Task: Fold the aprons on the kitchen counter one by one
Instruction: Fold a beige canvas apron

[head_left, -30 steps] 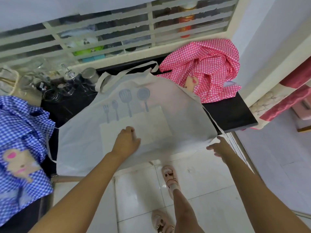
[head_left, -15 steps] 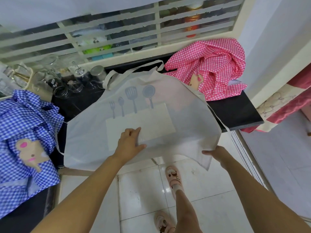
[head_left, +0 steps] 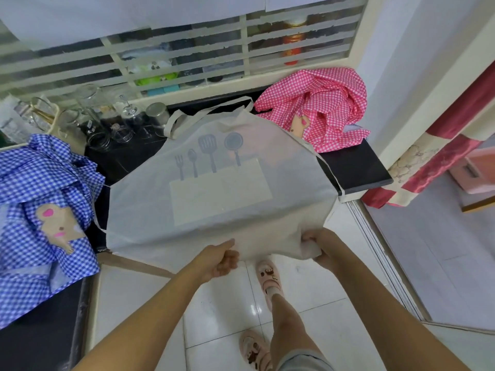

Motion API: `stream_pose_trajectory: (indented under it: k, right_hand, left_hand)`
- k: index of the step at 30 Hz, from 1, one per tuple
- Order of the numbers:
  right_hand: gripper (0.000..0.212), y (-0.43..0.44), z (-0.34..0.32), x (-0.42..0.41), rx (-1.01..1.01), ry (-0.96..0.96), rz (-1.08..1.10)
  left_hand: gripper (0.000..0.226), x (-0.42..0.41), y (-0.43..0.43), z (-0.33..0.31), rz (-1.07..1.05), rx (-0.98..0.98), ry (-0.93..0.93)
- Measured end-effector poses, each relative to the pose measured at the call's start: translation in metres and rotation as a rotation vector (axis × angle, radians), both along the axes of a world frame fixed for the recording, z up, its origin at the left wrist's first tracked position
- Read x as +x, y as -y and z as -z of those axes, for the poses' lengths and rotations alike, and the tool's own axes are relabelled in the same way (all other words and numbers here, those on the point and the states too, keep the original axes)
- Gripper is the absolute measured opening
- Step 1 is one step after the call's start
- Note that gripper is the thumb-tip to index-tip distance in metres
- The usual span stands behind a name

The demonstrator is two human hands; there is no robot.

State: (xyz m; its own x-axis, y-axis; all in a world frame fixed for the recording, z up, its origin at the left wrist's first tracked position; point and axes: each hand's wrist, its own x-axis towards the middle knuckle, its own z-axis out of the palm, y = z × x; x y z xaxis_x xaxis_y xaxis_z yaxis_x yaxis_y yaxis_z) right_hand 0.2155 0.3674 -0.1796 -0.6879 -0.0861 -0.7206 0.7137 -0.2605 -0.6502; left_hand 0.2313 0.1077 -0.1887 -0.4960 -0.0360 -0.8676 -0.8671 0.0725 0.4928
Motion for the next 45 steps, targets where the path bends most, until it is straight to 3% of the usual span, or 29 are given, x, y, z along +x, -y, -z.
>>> stream_pose_trajectory:
  k: [2,5,7,11,16,18,20,24,27,29,31,37,41,45]
  right_hand:
    - [0.028,0.006,-0.02,-0.001,-0.113,-0.034,0.047]
    - [0.025,0.009,-0.045,0.001,-0.256,-0.028,0.112]
    - [0.025,0.009,-0.053,0.005,-0.327,0.001,0.154]
    - [0.025,0.006,-0.058,0.015,-0.456,0.035,0.276]
    - [0.026,0.002,-0.063,0.019,-0.499,0.014,0.342]
    - [0.039,-0.002,-0.064,0.018,-0.573,0.008,0.361]
    - [0.067,-0.008,-0.057,0.019,-0.611,0.029,0.371]
    - [0.074,-0.009,-0.043,0.019,-0.653,0.038,0.377]
    - [0.062,-0.009,-0.036,0.016,-0.844,0.068,0.467]
    - [0.034,-0.009,-0.041,0.013,-0.989,0.135,0.427]
    - [0.014,-0.007,-0.053,0.01,-1.029,0.061,0.426]
    - [0.018,-0.013,-0.089,-0.002,-1.142,-0.15,0.475]
    - [0.023,-0.011,-0.115,-0.013,-1.05,-0.371,0.547]
    - [0.018,-0.01,-0.129,-0.029,-0.957,-0.424,0.484]
  left_hand:
    - [0.063,0.009,-0.002,0.009,-0.064,0.271,0.307]
    - [0.087,0.021,-0.006,0.028,-0.16,0.488,0.479]
    - [0.087,0.032,-0.015,0.032,-0.23,0.524,0.52]
    - [0.067,0.051,-0.027,0.049,-0.608,0.49,0.544]
    - [0.028,0.055,-0.032,0.057,-0.983,0.336,0.368]
    - [0.017,0.053,-0.016,0.058,-1.096,0.295,0.304]
    - [0.021,0.05,0.008,0.06,-1.216,0.302,0.231]
    - [0.031,0.045,0.046,0.04,-1.305,0.299,0.019]
    - [0.02,0.04,0.051,0.007,-1.342,0.21,-0.239]
    - [0.014,0.036,0.054,-0.022,-1.316,0.111,-0.416]
    - [0.019,0.03,0.061,-0.051,-1.245,0.048,-0.57]
    - [0.022,0.013,0.065,-0.137,-1.032,-0.119,-0.941]
    - [0.025,-0.003,0.069,-0.161,-0.924,-0.255,-0.989]
    - [0.029,-0.02,0.083,-0.153,-0.773,-0.393,-0.81]
